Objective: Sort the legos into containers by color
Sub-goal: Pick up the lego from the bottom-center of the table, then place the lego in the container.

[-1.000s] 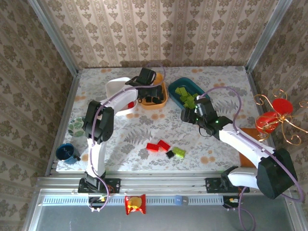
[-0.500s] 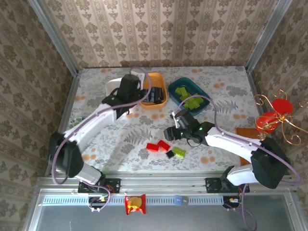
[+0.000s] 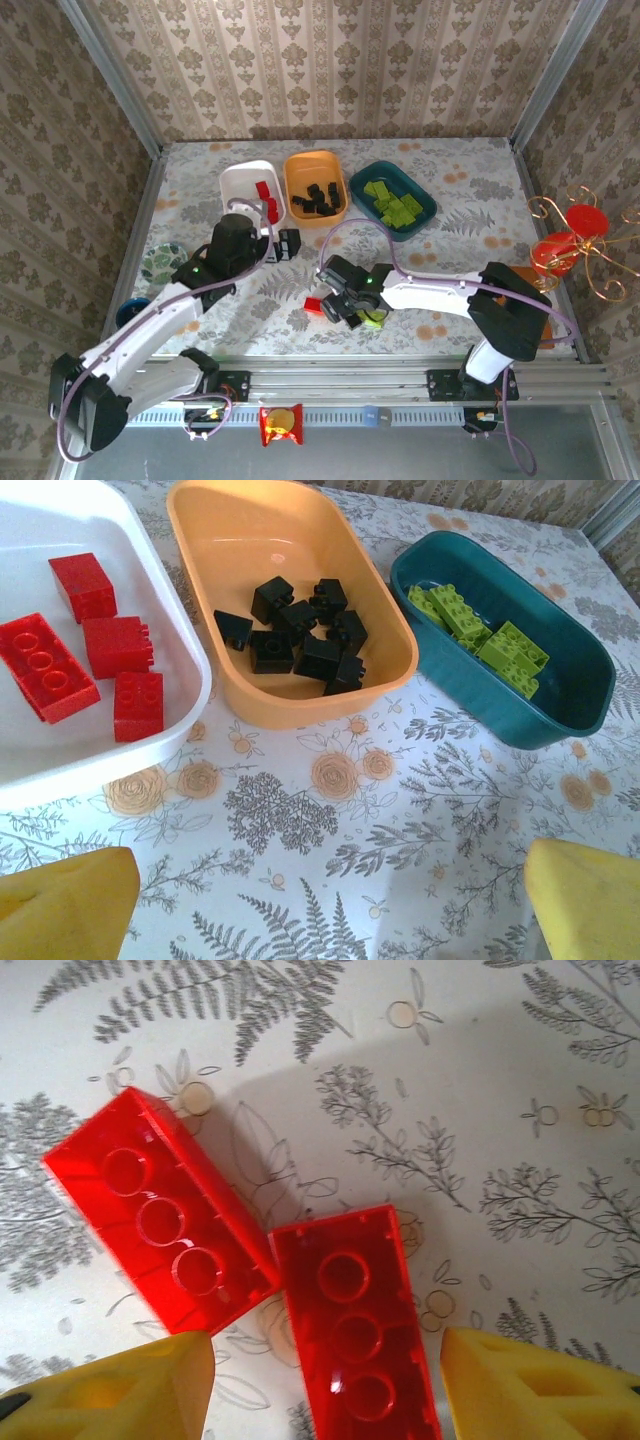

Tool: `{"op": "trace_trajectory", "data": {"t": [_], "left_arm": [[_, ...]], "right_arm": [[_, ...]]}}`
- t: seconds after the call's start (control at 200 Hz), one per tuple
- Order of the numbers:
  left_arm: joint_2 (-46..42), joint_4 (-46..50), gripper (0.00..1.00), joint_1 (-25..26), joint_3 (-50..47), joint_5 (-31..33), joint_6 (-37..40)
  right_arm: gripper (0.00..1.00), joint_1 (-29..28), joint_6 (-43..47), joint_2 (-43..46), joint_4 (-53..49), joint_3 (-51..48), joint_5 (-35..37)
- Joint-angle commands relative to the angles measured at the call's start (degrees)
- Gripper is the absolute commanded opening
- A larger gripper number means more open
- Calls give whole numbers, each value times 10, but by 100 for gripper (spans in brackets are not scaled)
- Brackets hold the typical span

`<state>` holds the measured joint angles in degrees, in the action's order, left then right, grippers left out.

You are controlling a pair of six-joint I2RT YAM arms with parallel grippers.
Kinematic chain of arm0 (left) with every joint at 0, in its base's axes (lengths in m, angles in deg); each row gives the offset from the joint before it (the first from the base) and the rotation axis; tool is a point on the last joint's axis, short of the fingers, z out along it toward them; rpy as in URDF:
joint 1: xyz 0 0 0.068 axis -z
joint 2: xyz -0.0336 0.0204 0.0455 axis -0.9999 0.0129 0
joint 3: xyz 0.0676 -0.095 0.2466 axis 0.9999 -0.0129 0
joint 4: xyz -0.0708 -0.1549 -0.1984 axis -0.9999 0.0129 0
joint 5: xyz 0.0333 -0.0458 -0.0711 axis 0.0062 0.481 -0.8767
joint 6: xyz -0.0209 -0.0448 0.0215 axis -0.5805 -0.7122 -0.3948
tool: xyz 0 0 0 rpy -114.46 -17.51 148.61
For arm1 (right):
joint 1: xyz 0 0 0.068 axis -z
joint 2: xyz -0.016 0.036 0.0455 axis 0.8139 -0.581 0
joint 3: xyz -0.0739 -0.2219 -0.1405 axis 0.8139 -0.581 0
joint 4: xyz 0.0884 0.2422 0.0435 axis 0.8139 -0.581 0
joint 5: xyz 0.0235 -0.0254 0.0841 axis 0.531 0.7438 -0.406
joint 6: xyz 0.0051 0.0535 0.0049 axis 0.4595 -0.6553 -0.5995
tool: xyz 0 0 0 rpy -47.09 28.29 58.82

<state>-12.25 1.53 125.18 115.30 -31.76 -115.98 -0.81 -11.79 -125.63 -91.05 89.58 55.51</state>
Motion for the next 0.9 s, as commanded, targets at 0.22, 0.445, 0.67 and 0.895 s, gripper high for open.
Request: {"op": "trace_trajectory", "data": {"t": [0.22, 0.445, 0.67, 0.895], "left_arm": [[-36, 27, 100, -3, -25, 9, -22], [-53, 37, 100, -2, -39, 27, -16], [-80, 41, 100, 3, -79, 39, -24], [-105, 48, 100, 5, -103, 43, -36]], "right_arm": [[53, -3, 23, -53, -25, 15, 41], [27, 7, 28, -25, -16, 9, 41], [22, 38, 55, 45, 6, 33, 9], [21, 80, 66, -15, 62, 165, -81]]}}
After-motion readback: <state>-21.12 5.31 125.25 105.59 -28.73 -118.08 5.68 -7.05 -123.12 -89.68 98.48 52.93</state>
